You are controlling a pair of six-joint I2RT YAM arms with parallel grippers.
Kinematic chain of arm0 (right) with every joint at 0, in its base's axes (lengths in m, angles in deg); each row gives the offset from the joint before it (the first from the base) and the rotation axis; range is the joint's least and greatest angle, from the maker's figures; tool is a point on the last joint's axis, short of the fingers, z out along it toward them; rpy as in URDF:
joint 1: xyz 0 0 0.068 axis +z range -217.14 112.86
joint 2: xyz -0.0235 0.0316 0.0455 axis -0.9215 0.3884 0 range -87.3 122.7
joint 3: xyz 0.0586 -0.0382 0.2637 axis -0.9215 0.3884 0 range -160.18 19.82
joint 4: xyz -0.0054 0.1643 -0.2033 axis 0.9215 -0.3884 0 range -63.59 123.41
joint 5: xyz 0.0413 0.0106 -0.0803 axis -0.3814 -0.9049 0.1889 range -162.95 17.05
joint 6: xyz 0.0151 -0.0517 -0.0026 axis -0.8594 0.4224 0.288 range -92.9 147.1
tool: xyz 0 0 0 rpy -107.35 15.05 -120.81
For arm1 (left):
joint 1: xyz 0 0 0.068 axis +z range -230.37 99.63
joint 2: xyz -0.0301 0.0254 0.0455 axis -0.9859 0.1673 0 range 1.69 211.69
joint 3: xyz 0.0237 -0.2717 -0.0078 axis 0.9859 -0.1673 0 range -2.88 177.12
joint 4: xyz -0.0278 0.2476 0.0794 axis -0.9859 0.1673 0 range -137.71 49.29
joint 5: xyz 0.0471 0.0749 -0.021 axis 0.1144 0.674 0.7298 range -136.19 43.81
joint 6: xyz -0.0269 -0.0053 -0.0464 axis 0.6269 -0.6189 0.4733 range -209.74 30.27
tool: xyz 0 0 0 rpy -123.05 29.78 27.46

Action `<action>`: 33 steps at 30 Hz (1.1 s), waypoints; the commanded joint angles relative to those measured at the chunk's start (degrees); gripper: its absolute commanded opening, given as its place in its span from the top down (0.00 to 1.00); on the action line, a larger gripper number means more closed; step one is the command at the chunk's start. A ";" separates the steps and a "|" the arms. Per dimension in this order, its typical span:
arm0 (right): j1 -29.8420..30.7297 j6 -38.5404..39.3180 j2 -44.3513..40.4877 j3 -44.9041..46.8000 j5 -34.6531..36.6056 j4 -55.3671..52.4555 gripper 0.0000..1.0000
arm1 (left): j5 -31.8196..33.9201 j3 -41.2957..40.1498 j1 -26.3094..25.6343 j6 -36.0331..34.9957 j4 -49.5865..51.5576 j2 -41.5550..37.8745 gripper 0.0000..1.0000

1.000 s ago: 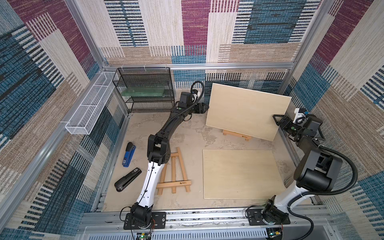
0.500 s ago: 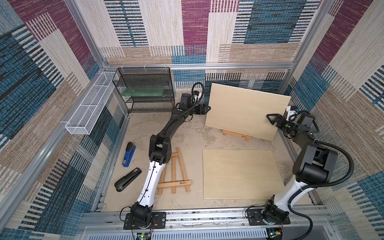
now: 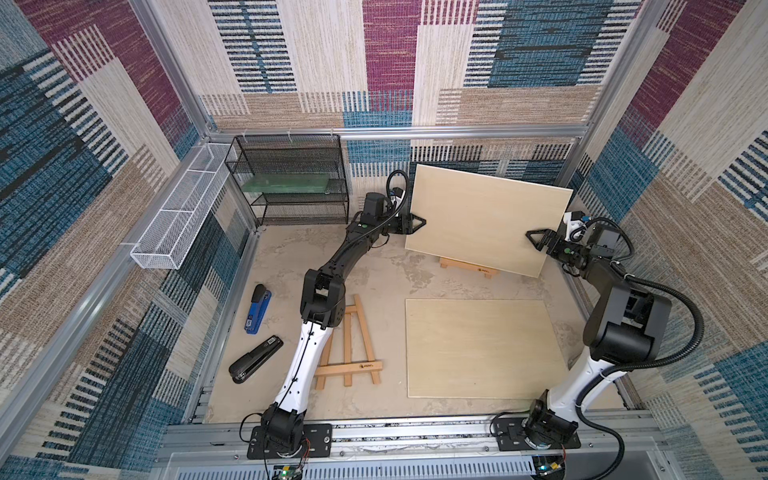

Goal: Disassemble the easel
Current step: Move the easel to the center of the board.

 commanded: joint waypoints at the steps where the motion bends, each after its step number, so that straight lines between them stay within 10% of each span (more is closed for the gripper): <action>1: -0.09 0.75 0.31 -0.50 0.45 -0.97 0.00 | -2.92 -1.33 -0.07 0.32 -2.04 -1.55 0.30; 33: 1.18 7.18 -2.01 2.33 -6.46 -8.83 0.03 | -4.97 -27.72 0.26 -5.54 -4.52 -18.04 0.40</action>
